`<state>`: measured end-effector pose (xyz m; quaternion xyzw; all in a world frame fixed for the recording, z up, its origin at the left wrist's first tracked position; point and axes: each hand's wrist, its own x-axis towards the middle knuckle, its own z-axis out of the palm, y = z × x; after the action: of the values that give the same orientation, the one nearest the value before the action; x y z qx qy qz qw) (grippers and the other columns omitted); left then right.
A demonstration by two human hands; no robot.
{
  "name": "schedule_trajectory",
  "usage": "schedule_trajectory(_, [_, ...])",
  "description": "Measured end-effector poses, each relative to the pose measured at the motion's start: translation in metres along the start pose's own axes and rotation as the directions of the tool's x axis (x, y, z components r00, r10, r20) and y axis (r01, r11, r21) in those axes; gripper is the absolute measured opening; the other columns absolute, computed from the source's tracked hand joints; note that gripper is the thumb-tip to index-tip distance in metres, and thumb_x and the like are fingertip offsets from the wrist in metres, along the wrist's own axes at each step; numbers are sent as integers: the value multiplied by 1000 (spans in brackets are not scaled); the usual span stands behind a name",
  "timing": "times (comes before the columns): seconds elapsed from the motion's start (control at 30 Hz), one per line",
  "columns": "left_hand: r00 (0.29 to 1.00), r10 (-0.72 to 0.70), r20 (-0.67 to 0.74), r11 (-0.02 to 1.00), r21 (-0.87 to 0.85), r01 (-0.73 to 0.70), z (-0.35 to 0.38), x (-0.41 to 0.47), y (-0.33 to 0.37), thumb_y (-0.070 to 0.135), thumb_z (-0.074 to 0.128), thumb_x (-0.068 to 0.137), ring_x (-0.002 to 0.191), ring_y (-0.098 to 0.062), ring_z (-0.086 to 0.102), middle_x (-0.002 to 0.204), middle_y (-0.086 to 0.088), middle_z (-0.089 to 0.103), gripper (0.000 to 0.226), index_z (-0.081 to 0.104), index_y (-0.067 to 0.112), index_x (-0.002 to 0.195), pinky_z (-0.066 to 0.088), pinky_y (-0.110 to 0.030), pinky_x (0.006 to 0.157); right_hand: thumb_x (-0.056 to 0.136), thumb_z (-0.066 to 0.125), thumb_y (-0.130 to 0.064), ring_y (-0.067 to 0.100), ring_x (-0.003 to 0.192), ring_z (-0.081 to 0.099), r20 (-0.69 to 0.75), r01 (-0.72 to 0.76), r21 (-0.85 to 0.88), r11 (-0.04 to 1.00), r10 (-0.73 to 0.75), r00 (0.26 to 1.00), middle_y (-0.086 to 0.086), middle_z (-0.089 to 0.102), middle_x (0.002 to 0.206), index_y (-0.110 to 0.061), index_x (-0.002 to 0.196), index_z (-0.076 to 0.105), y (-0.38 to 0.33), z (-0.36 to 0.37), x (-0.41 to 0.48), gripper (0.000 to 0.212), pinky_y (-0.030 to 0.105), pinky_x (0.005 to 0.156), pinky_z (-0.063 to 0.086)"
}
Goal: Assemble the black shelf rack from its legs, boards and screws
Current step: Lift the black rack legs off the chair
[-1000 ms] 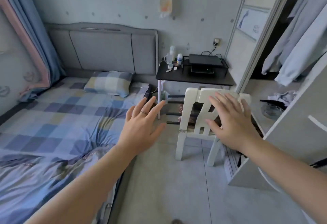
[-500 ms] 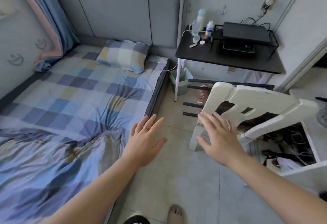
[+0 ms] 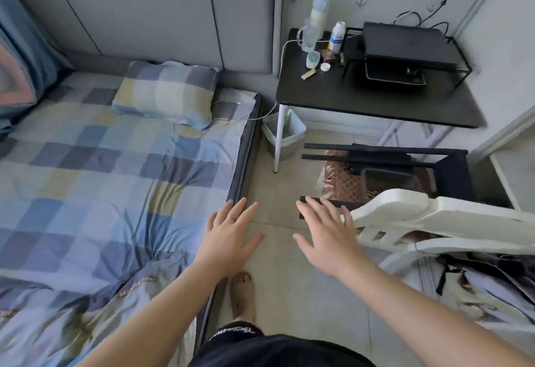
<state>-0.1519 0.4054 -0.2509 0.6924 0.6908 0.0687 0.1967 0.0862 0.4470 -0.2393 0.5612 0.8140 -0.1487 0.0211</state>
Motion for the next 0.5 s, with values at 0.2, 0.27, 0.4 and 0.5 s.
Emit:
schedule_trajectory(0.2, [971,124,202,987,77,-142,-13,111,-35,60,36,98,154,-20,1,167,6,13,67,14,39,158,4,-43,123,101,39,-55,24,156,4,103,-177,-37,983,180,978,-5,11,169,-32,159,12,8,22,91,68,57,121,5])
schedule_trajectory(0.27, [949,158,272,978,87,-187,-14,144,-37,61,36,98,153,-20,0,166,6,14,67,14,38,158,4,-43,122,101,37,-57,25,155,7,129,-256,-15,967,256,958,-4,12,169,-32,159,13,16,26,112,68,57,120,6])
schedule_trajectory(0.4, [897,223,382,945,142,-295,-9,214,-30,63,35,97,153,-20,3,166,7,16,68,16,38,157,7,-44,123,101,37,-56,27,155,10,181,-374,34,927,362,914,-3,19,167,-32,158,16,36,32,150,65,58,120,9])
schedule_trajectory(0.5, [869,249,427,916,187,-354,1,272,-17,63,35,97,153,-21,7,165,6,19,66,19,37,156,11,-44,123,101,41,-53,27,153,15,200,-482,86,872,459,866,-2,24,164,-30,158,20,58,36,178,64,57,120,14])
